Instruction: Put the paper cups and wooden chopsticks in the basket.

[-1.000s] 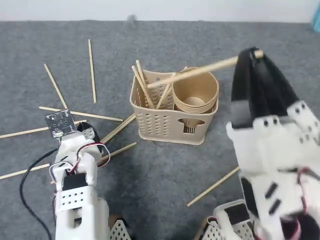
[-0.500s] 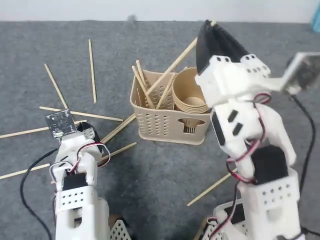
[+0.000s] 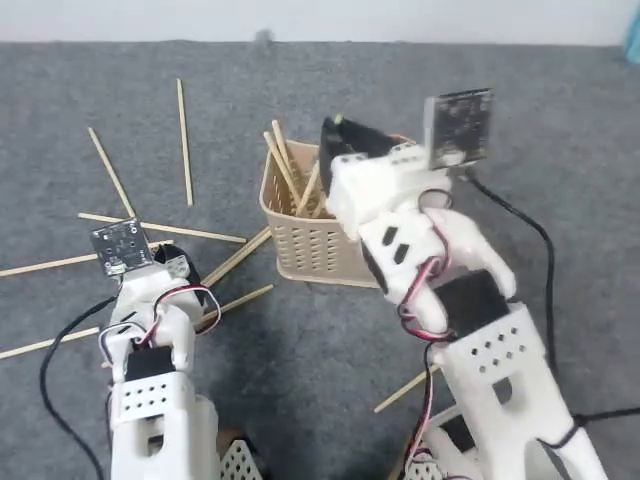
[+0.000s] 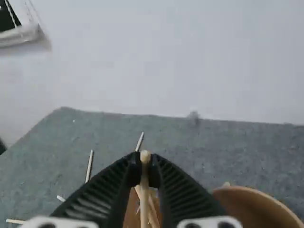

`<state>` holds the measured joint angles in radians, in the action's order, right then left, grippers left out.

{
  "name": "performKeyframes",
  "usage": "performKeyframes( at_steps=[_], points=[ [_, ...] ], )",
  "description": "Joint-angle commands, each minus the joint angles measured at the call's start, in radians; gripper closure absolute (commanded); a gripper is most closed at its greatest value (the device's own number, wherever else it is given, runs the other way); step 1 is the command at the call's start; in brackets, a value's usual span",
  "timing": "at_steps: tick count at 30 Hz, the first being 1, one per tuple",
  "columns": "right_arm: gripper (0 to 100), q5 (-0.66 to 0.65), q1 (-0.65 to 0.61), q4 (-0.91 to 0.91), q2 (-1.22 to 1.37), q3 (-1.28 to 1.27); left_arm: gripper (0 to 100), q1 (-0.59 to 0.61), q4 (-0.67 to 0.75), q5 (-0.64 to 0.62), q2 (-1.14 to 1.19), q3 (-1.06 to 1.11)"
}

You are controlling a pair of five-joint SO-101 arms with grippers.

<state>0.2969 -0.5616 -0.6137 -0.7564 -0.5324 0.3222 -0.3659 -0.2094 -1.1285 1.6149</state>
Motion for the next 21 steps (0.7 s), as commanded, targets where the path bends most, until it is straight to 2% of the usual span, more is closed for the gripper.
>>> performKeyframes(
  at_steps=[1,8,13,18,21],
  points=[
    [84.2,-0.020,-0.018,-0.010,0.001,0.008,99,0.009,0.026,0.009,-0.017,-0.002],
    [82.5,-0.021,-0.010,-0.130,-0.070,0.089,99,0.009,0.026,0.009,-0.017,-0.002],
    [82.8,-0.012,0.004,-0.300,-0.185,0.192,99,0.009,0.026,0.009,-0.017,-0.002],
    [82.9,0.092,0.160,-0.495,-0.229,0.236,99,0.008,0.028,0.009,-0.017,-0.002],
    [82.9,0.107,0.263,-0.616,-0.229,0.232,99,0.002,0.031,0.009,-0.017,-0.002]
  ],
)
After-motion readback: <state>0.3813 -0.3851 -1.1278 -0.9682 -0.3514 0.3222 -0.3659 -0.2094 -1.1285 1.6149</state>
